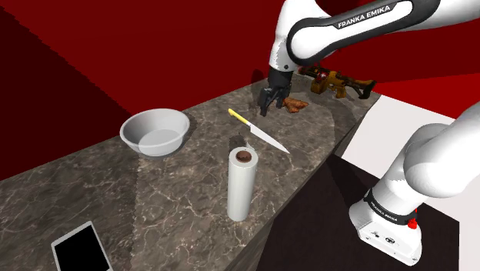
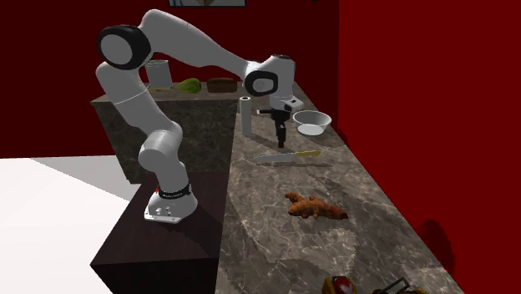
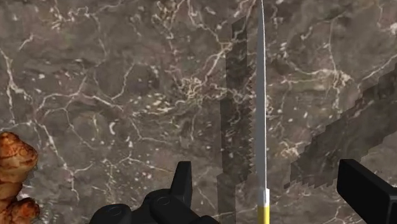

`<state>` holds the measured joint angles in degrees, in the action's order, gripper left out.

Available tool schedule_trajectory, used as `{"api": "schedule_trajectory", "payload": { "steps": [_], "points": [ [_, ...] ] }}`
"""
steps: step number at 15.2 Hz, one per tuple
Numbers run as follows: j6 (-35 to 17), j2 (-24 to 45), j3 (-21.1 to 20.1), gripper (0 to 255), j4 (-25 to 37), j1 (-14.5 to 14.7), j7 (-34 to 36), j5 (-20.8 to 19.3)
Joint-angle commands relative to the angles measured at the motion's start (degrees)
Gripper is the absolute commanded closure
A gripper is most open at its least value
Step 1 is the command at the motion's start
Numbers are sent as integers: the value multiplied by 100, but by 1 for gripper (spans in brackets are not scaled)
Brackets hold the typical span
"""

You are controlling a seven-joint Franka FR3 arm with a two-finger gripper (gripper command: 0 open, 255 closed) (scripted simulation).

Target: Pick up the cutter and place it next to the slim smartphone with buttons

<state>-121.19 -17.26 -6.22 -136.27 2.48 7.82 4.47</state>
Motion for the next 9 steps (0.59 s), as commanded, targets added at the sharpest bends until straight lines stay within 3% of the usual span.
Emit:
{"api": "schedule_trajectory", "payload": {
  "steps": [1, 5, 9],
  "points": [
    [-300, 418, -100, 0, 92, 11, 116, -106],
    [-764, 1297, -270, 0, 435, 42, 416, -413],
    [-1077, 1482, -270, 0, 304, 44, 443, -450]
  ]
}}
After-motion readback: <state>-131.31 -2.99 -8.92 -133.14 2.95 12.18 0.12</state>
